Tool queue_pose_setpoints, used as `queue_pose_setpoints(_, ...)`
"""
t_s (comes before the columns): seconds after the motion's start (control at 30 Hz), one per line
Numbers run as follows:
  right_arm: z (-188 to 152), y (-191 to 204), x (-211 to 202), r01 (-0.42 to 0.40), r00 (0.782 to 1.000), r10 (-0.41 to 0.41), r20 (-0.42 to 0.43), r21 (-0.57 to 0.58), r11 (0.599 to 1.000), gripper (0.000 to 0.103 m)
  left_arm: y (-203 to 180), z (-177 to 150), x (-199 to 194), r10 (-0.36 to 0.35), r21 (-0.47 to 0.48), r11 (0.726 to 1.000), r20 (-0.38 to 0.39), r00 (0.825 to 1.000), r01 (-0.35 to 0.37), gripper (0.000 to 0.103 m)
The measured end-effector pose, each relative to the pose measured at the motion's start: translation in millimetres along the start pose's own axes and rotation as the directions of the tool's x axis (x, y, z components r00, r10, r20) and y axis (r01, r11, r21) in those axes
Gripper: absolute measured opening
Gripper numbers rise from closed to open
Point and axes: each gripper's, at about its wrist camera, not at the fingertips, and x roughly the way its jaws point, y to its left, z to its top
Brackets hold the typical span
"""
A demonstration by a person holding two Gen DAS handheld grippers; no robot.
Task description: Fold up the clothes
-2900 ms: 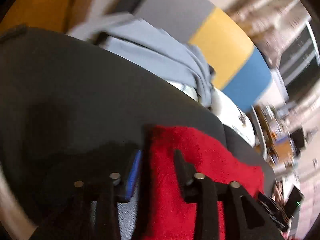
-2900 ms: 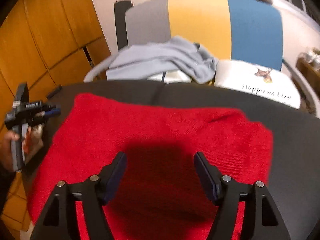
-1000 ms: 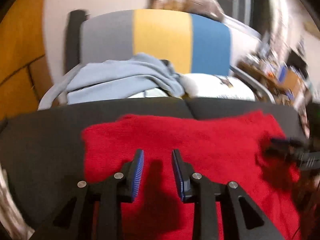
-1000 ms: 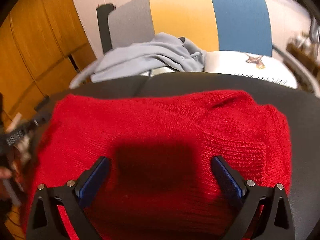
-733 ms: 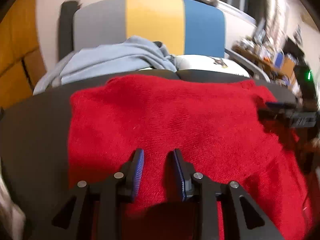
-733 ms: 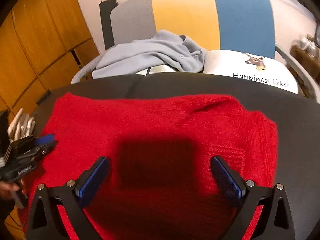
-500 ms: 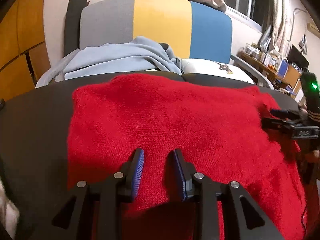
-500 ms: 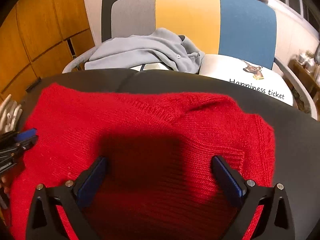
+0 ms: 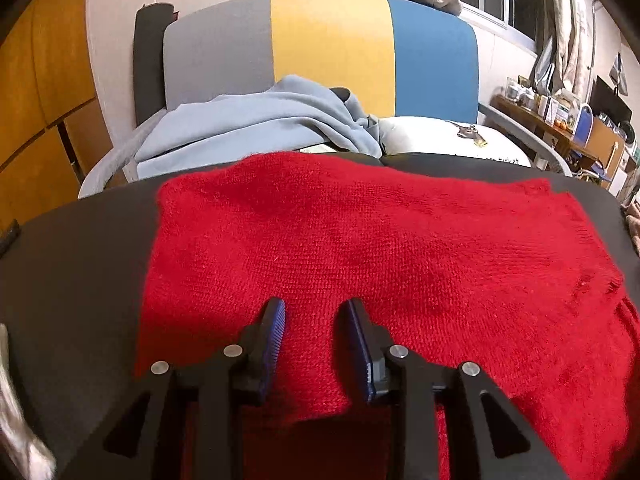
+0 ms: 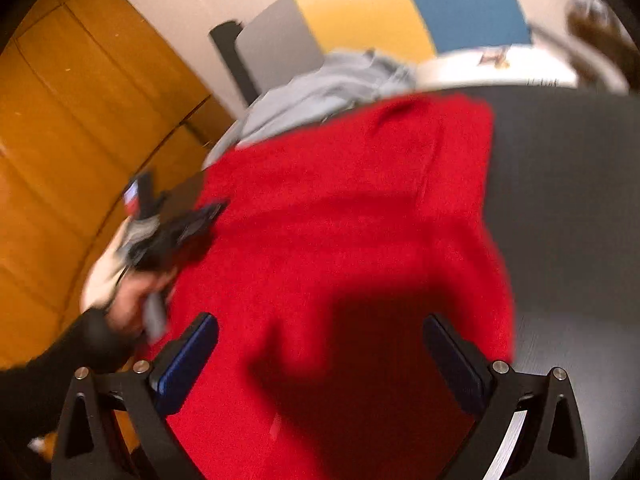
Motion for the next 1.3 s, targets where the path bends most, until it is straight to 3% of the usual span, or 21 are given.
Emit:
queue_pose_setpoints(0.07, -21.6, -2.1, 4.8, 0.036, 0.998, -0.037, -0.056, -0.019, 0.999, 0.103, -1.1, 4.8, 1.9, 0.009, 0.018, 1.0, -0.006, 1.0, -0.009, 0.033)
queue_pose_setpoints(0.17, -22.4, -14.0, 2.4, 0.044, 0.998, -0.045, 0.042, 0.015, 0.999, 0.103, -1.1, 9.2, -1.1, 0.015, 0.035, 0.999, -0.017, 1.0, -0.014, 0.033)
queue_pose_setpoints(0.27, -16.2, -20.4, 0.9, 0.041, 0.997, -0.046, 0.068, 0.074, 0.996, 0.103, 19.6, -2.2, -31.1, -0.081, -0.038, 0.996, -0.013, 0.997, 0.08, 0.033)
queue_pose_setpoints(0.37, -19.7, -21.0, -19.9, 0.008, 0.997, -0.018, 0.078, 0.125, 0.992, 0.103, 47.6, -31.7, -69.3, -0.167, -0.119, 0.979, 0.02, 0.986, 0.169, 0.036)
queue_pose_setpoints(0.47, -37.6, -24.5, -55.7, -0.036, 0.993, 0.017, 0.12, 0.159, 0.987, 0.103, 73.9, -70.7, -98.2, -0.185, -0.172, 0.968, 0.005, 0.983, 0.184, 0.037)
queue_pose_setpoints(0.57, -62.7, -39.7, -78.3, -0.025, 0.995, 0.002, 0.103, 0.229, 0.973, 0.103, 96.2, -106.5, -122.5, -0.191, -0.235, 0.955, -0.014, 0.982, 0.182, 0.038)
queue_pose_setpoints(0.73, -96.0, -41.7, -83.3, -0.117, 0.991, 0.095, 0.096, 0.27, 0.956, 0.103, 108.9, -155.1, -147.4, -0.22, -0.261, 0.944, -0.042, 0.975, 0.202, 0.04)
queue_pose_setpoints(0.8, -109.3, -42.5, -85.2, -0.153, 0.987, 0.132, 0.094, 0.287, 0.946, 0.103, 110.5, -167.0, -157.4, -0.236, -0.27, 0.935, 0.007, 0.972, 0.229, 0.042)
queue_pose_setpoints(0.9, -115.8, -39.7, -82.3, -0.211, 0.977, 0.189, 0.102, 0.293, 0.932, 0.103, 113.2, -178.7, -165.2, -0.289, -0.321, 0.903, 0.039, 0.957, 0.286, 0.048)
queue_pose_setpoints(1.03, -117.8, -33.0, -74.3, -0.271, 0.962, 0.24, 0.134, 0.315, 0.91, 0.103, 109.6, -180.0, -167.8, -0.396, -0.375, 0.841, 0.065, 0.916, 0.39, 0.051)
queue_pose_setpoints(1.1, -119.7, -28.9, -74.5, -0.256, 0.965, 0.222, 0.141, 0.301, 0.918, 0.103, 110.0, -183.4, -168.8, -0.412, -0.39, 0.824, 0.087, 0.907, 0.411, 0.052)
queue_pose_setpoints(1.2, -126.9, -17.6, -77.6, -0.193, 0.976, 0.164, 0.14, 0.222, 0.956, 0.103, 109.4, -187.4, -172.5, -0.421, -0.39, 0.82, 0.086, 0.903, 0.419, 0.052)
queue_pose_setpoints(1.3, -132.5, -2.8, -76.4, -0.116, 0.987, 0.103, 0.125, 0.103, 0.988, 0.103, 101.6, -186.4, -174.7, -0.42, -0.348, 0.844, 0.046, 0.906, 0.409, 0.052)
